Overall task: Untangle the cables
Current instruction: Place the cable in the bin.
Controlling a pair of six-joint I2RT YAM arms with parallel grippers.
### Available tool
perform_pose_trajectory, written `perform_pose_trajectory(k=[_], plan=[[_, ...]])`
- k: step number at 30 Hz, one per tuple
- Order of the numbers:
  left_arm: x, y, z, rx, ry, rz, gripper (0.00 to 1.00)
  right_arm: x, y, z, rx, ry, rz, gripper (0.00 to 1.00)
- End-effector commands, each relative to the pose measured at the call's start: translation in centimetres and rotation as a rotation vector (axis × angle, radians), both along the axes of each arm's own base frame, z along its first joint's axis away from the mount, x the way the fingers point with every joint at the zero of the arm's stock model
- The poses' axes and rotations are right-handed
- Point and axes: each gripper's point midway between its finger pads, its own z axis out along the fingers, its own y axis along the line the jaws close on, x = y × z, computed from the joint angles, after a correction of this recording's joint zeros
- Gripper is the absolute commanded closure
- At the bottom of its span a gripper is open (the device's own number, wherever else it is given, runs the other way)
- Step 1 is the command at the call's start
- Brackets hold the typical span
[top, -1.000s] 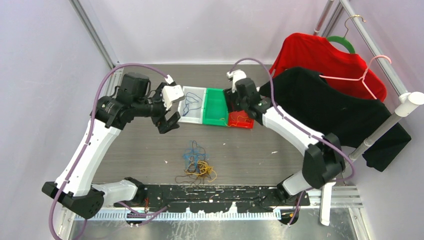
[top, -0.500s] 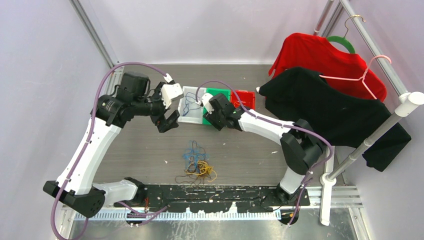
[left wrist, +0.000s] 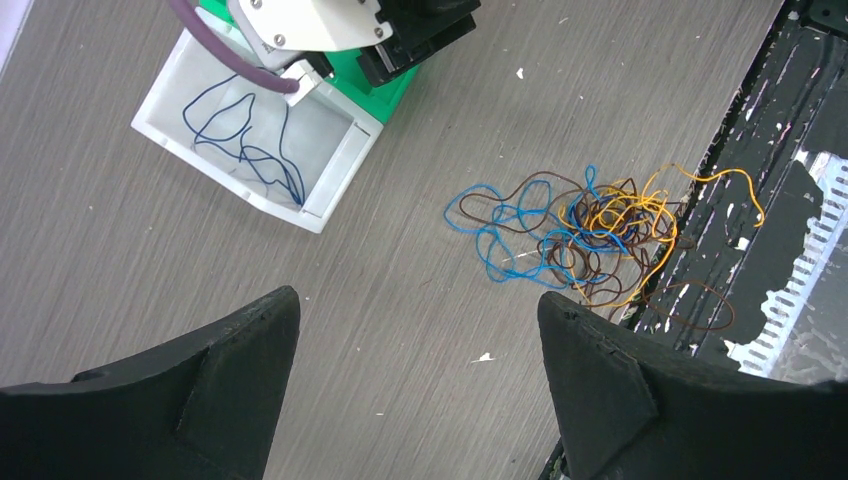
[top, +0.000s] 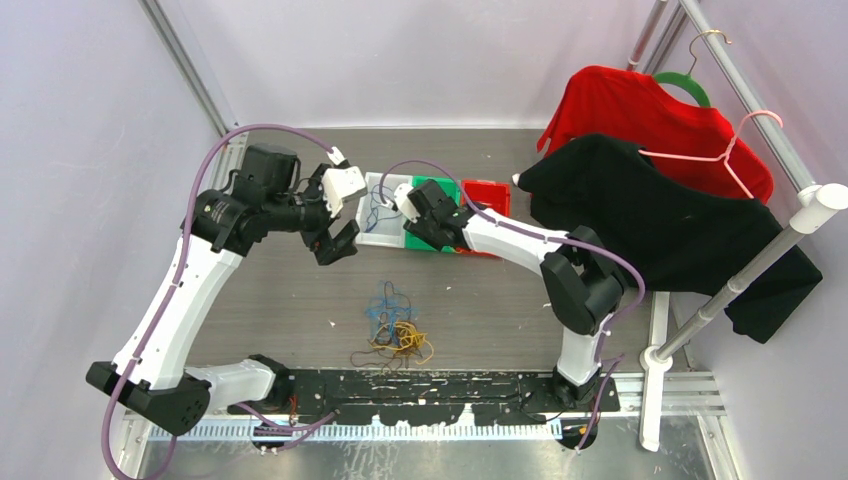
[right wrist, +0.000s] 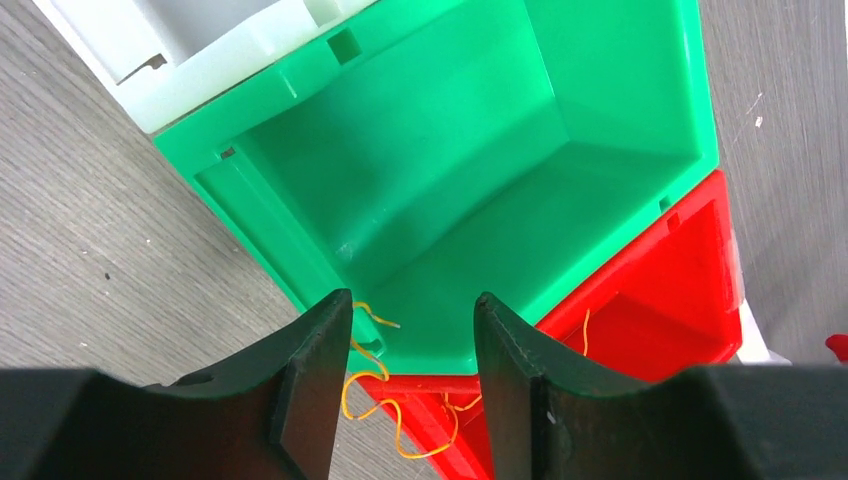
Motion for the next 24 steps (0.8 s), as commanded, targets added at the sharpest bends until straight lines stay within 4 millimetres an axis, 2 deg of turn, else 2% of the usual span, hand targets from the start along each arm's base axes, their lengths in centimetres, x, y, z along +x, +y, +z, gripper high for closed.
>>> perform_pose_trajectory(k=[1, 14, 21, 24], plan=[[0.0, 0.0, 2.1, -0.040, -0.060, -0.001, 0.12, 1.1, 0.7, 0.9, -0.036, -0.014, 0.022, 0.48], [0.0, 0.0, 2.5, -0.048, -0.083, 0.002, 0.12, 1.6, -0.5, 0.0, -0.124, -0.028, -0.001, 0.63], [0.1, 0.1, 2.8, -0.044, -0.100, 0.004, 0.12, 1.2, -0.8, -0.1, -0.124, -0.014, -0.008, 0.77], [0.1, 0.2, 2.8, -0.042, -0.107, 0.000, 0.12, 1.3, -0.8, 0.4, -0.110, -0.023, -0.020, 0.77]])
